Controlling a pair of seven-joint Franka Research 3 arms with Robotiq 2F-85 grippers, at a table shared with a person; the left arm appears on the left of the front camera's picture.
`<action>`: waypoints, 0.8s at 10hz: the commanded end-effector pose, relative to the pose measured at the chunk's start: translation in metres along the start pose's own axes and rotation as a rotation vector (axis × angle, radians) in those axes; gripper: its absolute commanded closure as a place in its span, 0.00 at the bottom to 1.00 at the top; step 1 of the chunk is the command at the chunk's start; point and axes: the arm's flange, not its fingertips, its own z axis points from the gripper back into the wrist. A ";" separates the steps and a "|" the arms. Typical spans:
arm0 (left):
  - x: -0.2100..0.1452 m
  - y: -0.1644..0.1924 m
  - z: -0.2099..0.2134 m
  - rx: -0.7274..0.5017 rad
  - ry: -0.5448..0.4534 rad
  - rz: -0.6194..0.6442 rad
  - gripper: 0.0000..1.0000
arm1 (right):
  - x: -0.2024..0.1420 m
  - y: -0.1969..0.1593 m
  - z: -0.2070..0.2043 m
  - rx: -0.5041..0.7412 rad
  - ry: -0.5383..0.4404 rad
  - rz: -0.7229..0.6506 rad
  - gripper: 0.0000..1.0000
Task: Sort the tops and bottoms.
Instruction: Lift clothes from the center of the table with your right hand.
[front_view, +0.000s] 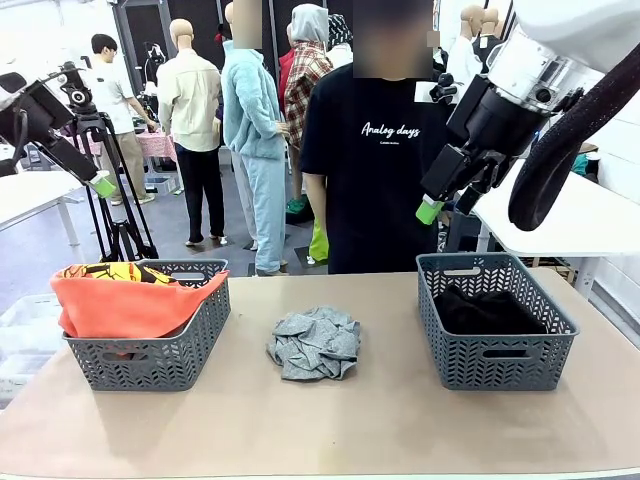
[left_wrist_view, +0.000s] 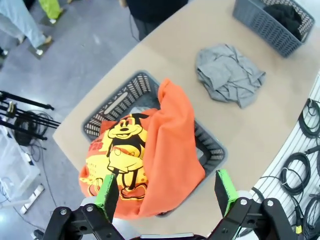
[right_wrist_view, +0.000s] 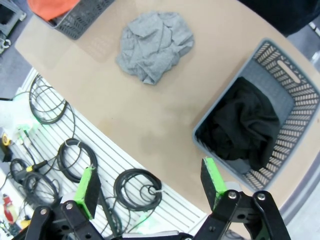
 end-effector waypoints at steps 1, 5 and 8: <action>-0.003 0.001 0.000 0.035 -0.026 0.001 0.00 | 0.020 -0.002 -0.009 -0.006 -0.011 0.068 0.00; -0.003 0.001 0.000 0.035 -0.026 0.001 0.00 | 0.111 -0.025 -0.082 0.061 -0.086 0.282 0.00; -0.003 0.001 0.000 0.035 -0.026 0.001 0.00 | 0.166 -0.027 -0.170 0.076 -0.034 0.337 0.00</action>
